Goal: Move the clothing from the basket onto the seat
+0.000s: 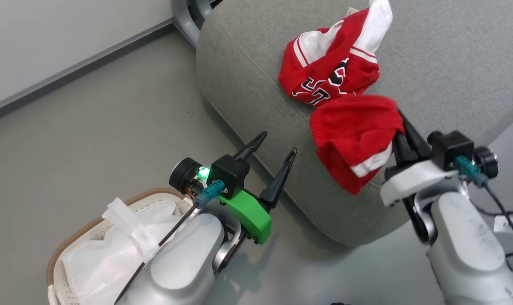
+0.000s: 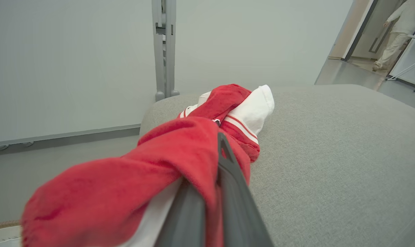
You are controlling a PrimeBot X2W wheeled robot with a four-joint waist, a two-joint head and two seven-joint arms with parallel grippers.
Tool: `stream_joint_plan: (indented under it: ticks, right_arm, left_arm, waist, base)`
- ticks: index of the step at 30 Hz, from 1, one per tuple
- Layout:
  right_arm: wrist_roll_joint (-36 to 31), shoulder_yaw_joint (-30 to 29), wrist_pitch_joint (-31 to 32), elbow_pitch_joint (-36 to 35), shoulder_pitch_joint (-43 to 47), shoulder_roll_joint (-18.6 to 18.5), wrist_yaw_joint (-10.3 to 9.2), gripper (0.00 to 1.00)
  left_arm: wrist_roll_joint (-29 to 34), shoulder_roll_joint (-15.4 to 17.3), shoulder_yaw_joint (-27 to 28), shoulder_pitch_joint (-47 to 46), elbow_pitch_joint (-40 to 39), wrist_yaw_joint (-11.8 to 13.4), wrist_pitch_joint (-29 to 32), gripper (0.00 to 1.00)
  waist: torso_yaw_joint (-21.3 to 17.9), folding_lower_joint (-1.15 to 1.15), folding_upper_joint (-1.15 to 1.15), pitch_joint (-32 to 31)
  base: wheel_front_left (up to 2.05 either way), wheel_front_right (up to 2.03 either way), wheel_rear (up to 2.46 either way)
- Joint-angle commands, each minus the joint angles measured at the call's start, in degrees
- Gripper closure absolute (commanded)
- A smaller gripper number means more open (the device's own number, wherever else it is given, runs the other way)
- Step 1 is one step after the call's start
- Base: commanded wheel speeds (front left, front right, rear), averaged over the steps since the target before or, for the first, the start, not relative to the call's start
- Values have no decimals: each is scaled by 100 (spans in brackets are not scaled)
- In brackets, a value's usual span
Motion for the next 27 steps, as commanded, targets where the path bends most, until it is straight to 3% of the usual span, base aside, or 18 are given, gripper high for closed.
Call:
stream_joint_plan:
  ticks: [1,14,18,27]
  right_arm:
    - [-37,17,-29,-27,-225,-70,-8,100]
    - [-146,639,-28,533,-2645,-793,-8,100]
    - [-265,410,-29,908,-3185,-1067,-8,100]
    - [-800,-710,-28,1564,-3682,-1497,-8,100]
  left_arm:
    - [33,34,30,-121,18,-21,-1,0]
    - [279,401,361,-242,74,64,0,0]
    - [376,433,339,-354,50,47,-1,0]
    - [513,534,327,-739,49,40,0,0]
  waist:
    - [6,0,0,108]
    - [82,0,0,934]
    - [325,0,0,1255]
    - [850,0,0,1961]
  base:
    - [0,0,0]
    - [0,0,0]
    - [0,0,0]
    - [0,0,0]
